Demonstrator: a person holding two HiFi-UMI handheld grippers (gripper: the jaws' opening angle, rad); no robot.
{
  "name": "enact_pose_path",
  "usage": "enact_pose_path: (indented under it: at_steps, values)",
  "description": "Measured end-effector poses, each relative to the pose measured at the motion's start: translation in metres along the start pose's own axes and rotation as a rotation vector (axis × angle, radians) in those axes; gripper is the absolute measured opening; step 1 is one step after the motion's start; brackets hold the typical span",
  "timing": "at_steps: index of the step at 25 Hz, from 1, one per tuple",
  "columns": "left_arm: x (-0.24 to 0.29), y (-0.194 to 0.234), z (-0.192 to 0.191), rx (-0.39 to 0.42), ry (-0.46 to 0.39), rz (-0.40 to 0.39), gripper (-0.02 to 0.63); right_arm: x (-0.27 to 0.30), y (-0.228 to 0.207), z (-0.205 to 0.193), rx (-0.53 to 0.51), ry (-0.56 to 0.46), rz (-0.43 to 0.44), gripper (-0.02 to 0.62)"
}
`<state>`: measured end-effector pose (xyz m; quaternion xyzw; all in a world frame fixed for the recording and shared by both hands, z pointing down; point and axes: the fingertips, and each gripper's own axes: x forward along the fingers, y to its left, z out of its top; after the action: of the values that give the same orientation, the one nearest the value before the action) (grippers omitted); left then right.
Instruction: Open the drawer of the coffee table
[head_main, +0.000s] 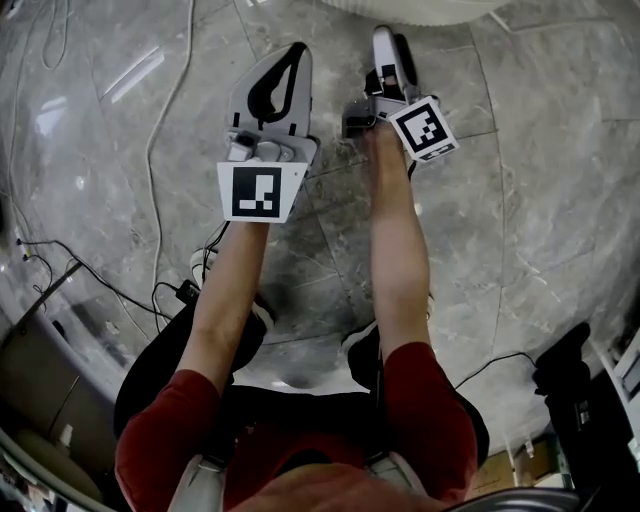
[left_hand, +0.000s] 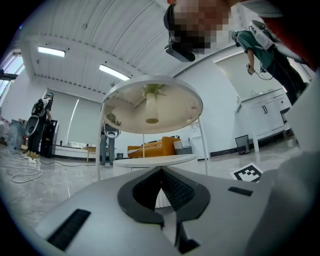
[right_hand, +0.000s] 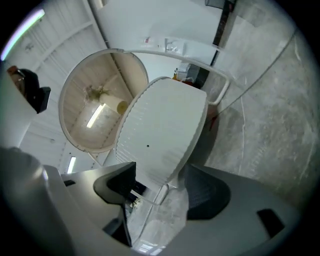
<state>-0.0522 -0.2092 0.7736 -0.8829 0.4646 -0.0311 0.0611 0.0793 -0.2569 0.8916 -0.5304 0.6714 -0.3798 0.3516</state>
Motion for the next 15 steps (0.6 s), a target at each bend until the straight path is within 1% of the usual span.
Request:
enact_pose_path:
  at_steps: [2,4,6,9,11,15]
  values:
    - [0.003,0.001,-0.005,0.007,0.001,-0.003,0.014,0.007,0.005,0.004,0.022,-0.020,0.069,0.296]
    - [0.005,0.003,-0.010,-0.001,0.010,-0.001,0.014,0.015,0.009,0.009,0.016,-0.033,0.120,0.303]
    - [0.006,0.007,-0.012,-0.011,0.014,0.005,0.014,0.021,0.003,0.012,0.033,-0.048,0.122,0.310]
    - [0.007,0.010,-0.015,-0.009,0.016,0.009,0.014,0.025,-0.013,0.016,0.100,-0.080,0.095,0.316]
    - [0.007,0.012,-0.017,-0.007,0.017,0.009,0.014,0.027,-0.015,0.016,0.136,-0.087,0.117,0.319]
    - [0.005,0.013,-0.023,-0.011,0.029,0.009,0.014,0.031,-0.013,0.015,0.190,-0.090,0.189,0.318]
